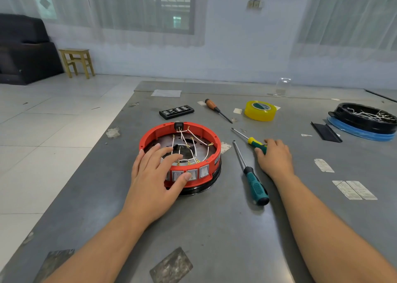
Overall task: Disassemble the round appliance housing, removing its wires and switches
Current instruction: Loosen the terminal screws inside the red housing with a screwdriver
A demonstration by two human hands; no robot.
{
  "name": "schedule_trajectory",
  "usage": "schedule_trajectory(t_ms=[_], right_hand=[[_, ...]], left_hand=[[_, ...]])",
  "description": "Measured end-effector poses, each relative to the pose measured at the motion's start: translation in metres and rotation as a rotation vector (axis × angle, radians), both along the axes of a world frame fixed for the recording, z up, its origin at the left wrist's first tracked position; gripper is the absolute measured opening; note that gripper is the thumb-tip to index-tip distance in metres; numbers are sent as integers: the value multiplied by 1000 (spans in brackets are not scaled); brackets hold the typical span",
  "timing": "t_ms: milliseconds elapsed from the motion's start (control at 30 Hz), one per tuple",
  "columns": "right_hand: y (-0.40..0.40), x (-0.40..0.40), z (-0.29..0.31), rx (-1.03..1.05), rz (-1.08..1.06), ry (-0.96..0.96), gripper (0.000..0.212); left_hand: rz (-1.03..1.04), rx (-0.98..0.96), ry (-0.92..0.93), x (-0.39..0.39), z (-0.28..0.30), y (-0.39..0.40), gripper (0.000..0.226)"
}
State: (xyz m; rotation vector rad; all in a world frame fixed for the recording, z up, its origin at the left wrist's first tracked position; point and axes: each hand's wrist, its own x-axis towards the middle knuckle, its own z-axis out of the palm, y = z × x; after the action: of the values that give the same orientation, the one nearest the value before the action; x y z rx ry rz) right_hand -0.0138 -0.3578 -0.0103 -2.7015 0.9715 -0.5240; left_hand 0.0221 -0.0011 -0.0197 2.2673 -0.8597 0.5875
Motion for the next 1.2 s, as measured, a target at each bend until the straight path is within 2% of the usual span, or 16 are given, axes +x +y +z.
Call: schedule_trajectory(t_ms=[100,167,233,300,400,467,567,633,733,833,900,967,1033,1133,1200], right_hand=[[7,-11,5,-19,-8,-127,55],[15,-18,15,-28,48,-280,47],[31,-22,28,48,159,-395,32],[56,-21,40,129,263,-375,25],[97,-15,47,191,368,-182,43],[118,-9,49,250,379,-99,50],[137,-1,51,415,312,-5,46],[146,2,48,524,247,-21,37],[154,4,43,493,193,-64,23],[154,4,37,492,192,-143,22],[155,3,34,579,203,-240,21],[160,2,30,662,211,-365,23],[168,2,23,663,208,-462,25],[180,1,13,649,209,-593,23],[185,0,9,670,215,-655,26]], left_hand=[[-10,-41,26,0,0,3,55],[17,-77,67,0,1,6,54],[33,-95,125,0,1,9,56],[8,-113,175,0,1,11,57],[-19,-158,218,-1,0,12,50],[16,-172,222,-4,0,13,49],[112,-191,282,-8,-2,14,56],[135,-209,351,-10,-2,14,65],[105,-301,411,-12,0,15,83],[65,-466,471,-14,5,16,85],[60,-553,511,-16,8,14,94],[99,-620,623,-17,10,11,113],[114,-740,804,-19,12,8,119],[-90,-1080,1142,-21,11,4,99],[-230,-1122,1243,-24,10,0,72]])
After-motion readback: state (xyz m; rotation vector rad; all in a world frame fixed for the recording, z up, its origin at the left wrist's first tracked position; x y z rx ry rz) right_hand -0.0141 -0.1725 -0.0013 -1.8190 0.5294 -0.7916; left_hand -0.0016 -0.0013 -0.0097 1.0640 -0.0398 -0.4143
